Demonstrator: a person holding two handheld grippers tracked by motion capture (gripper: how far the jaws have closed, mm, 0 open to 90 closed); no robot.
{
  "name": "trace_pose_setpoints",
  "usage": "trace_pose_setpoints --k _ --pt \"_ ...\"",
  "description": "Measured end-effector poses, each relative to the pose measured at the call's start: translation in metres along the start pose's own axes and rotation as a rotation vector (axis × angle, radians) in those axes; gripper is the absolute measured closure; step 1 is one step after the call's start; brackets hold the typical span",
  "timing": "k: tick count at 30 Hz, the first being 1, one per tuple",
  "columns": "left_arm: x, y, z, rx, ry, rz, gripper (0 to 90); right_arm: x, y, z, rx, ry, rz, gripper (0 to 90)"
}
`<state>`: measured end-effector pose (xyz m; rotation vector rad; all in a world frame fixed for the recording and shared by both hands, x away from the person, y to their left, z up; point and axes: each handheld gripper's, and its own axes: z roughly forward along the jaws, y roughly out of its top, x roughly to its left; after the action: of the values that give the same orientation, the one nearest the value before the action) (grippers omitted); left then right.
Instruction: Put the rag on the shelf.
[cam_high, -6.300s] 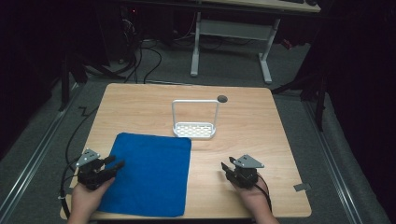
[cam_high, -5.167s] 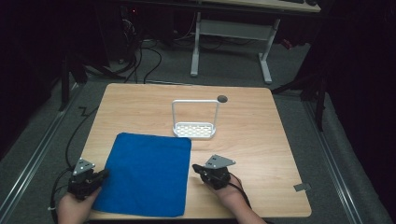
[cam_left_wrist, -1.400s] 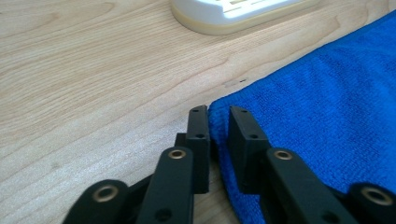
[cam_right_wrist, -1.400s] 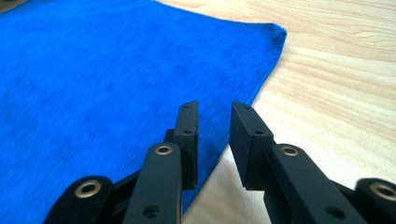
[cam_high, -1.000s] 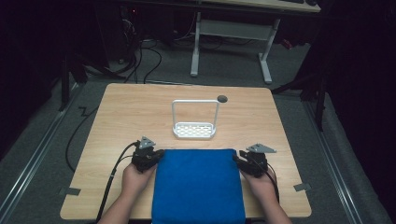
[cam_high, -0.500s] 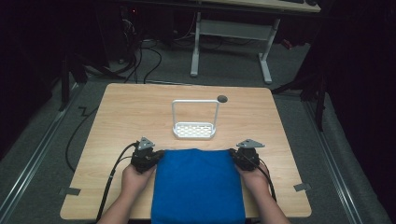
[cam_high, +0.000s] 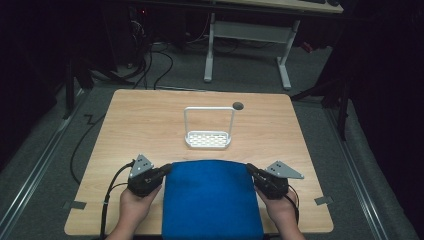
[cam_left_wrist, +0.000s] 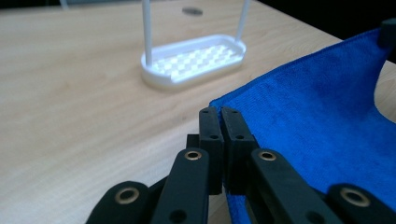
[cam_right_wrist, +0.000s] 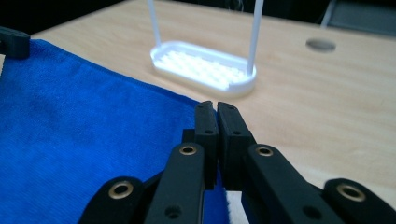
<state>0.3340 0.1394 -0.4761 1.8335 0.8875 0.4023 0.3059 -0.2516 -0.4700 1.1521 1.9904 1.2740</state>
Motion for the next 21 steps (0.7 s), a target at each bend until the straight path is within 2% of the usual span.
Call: trace_pose_setpoints --k 5,15,20,21 --pt "-0.007 0.012 -0.015 -0.077 -0.016 -0.005 88.4 0.006 0.011 -0.017 -0.075 -0.006 -0.034 88.1" --pt "-0.020 0.031 -0.041 -0.194 -0.016 0.028 88.4 0.012 0.029 -0.037 -0.188 -0.024 -0.042 88.1" --pt "-0.025 0.042 -0.053 -0.254 -0.020 0.047 88.4 0.016 0.039 -0.045 -0.234 -0.022 -0.052 88.2" --pt "-0.025 0.042 -0.053 -0.254 -0.020 0.047 88.4 0.016 0.039 -0.045 -0.234 -0.022 -0.052 88.2"
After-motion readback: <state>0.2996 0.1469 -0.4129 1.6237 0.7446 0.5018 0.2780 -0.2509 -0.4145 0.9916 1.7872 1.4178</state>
